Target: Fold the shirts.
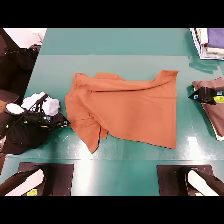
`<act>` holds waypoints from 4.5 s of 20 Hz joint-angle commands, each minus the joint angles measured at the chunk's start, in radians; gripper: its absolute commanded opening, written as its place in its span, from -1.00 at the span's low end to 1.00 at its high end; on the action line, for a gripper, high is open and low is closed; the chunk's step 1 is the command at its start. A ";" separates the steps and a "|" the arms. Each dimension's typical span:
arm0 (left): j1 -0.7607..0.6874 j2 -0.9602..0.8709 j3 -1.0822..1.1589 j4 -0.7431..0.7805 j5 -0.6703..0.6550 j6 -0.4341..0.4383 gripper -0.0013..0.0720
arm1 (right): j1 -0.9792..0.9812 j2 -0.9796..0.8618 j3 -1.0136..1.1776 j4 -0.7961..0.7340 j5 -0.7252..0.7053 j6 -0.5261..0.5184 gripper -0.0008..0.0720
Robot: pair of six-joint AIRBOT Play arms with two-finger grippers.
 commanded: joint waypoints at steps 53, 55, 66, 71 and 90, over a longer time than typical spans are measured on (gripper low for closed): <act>-0.032 0.106 0.660 -0.106 -0.174 0.068 -0.89 | -0.017 0.196 -0.132 0.028 -0.021 0.050 -0.93; -0.006 0.130 0.861 -0.106 -0.208 0.058 -0.89 | -0.017 0.212 0.074 0.027 -0.052 0.066 -0.94; -0.005 0.209 1.648 -0.209 -0.089 -0.039 -0.89 | -0.017 0.014 1.088 0.011 0.069 0.118 -0.93; -0.005 0.233 1.630 -0.284 -0.080 -0.035 -0.89 | -0.017 0.101 0.965 -0.134 0.037 0.135 -0.93; -0.131 -0.558 0.891 -0.309 0.204 0.117 -0.89 | 0.075 -0.702 0.680 -0.127 -0.054 0.138 -0.93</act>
